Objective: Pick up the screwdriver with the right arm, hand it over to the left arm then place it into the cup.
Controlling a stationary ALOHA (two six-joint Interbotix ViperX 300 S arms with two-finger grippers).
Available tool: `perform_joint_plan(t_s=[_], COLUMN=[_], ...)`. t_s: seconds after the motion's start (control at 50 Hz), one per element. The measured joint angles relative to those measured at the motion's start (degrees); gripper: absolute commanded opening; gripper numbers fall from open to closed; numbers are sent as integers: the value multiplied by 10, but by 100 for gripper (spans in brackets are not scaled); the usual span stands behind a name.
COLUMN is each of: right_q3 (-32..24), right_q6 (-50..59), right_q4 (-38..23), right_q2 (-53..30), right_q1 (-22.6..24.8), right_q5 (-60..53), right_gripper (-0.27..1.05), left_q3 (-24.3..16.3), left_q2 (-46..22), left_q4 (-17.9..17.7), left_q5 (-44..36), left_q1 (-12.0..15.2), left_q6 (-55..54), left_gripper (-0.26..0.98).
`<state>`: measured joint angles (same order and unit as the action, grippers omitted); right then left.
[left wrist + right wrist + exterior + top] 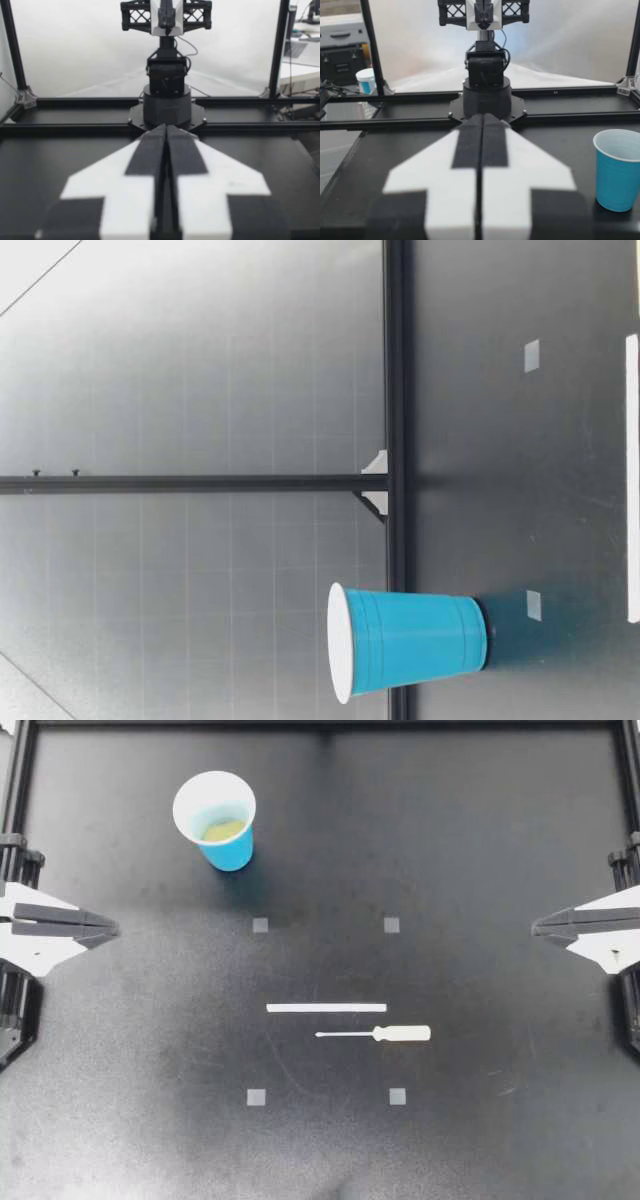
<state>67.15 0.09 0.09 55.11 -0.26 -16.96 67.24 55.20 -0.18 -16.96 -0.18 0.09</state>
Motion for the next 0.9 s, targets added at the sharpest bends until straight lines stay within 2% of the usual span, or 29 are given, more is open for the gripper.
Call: perform_joint_plan(t_s=[0.1,0.28,0.42,0.64,0.78,0.9], right_q3=[0,-20,-64,-157,-204,-234], right_q6=[0,2,7,12,12,14], right_q4=[0,0,0,0,0,2], right_q2=[-1,-45,-130,-286,-366,-425], right_q1=[-1,-2,-2,3,16,25], right_q5=[-1,11,71,236,321,366], right_gripper=[-2,-2,-2,-1,10,28], left_q3=[2,4,12,28,28,29], left_q2=[2,3,3,3,3,2], left_q4=[0,0,1,1,0,1], left_q5=[-12,-50,-86,-113,-115,-115], left_q1=[-4,-7,-7,-7,-8,-7], left_q6=[2,3,4,4,4,4], left_gripper=[8,7,7,7,7,7])
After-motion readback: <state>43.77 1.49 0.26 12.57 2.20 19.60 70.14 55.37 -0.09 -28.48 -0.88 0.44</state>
